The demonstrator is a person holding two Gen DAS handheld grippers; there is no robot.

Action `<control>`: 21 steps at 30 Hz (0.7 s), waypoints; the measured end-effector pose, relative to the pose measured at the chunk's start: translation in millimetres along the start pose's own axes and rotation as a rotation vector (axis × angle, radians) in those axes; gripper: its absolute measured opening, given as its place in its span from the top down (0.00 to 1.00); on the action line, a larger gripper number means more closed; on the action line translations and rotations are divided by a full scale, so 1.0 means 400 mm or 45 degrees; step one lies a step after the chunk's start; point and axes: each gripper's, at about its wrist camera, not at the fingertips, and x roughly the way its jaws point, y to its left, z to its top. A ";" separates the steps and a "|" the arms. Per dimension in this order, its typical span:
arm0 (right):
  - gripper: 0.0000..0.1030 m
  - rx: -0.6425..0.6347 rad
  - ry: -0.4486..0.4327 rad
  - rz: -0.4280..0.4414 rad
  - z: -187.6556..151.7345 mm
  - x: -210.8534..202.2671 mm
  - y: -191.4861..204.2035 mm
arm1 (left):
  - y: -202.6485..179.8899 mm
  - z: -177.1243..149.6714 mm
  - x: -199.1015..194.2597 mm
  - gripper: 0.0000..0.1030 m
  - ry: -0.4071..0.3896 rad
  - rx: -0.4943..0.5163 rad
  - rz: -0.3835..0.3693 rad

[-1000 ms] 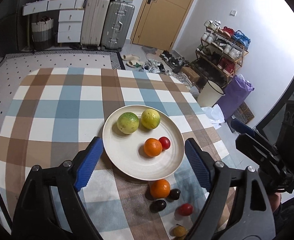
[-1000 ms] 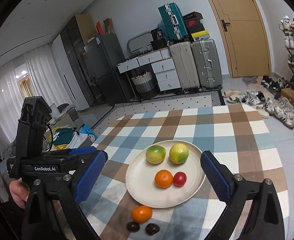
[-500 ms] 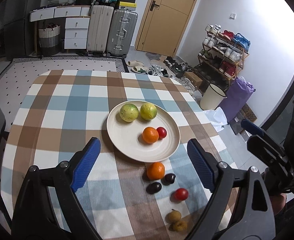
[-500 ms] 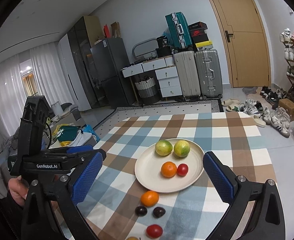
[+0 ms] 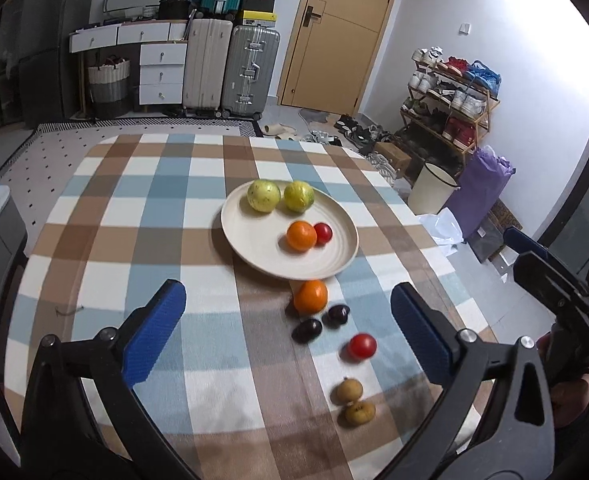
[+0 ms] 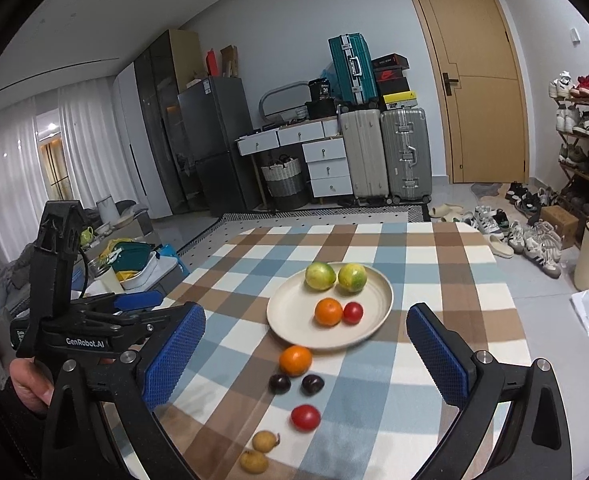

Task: Organize fruits
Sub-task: 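Lower the left tool onto the brown pear and close its fingers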

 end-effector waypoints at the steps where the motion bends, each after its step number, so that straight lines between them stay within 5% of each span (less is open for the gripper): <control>1: 0.00 0.003 0.002 0.001 -0.006 -0.005 0.002 | 0.002 -0.008 0.000 0.01 0.002 -0.005 0.002; 21: 0.00 0.021 0.031 -0.021 -0.089 -0.066 0.016 | -0.067 -0.223 0.132 0.01 0.266 0.047 -0.110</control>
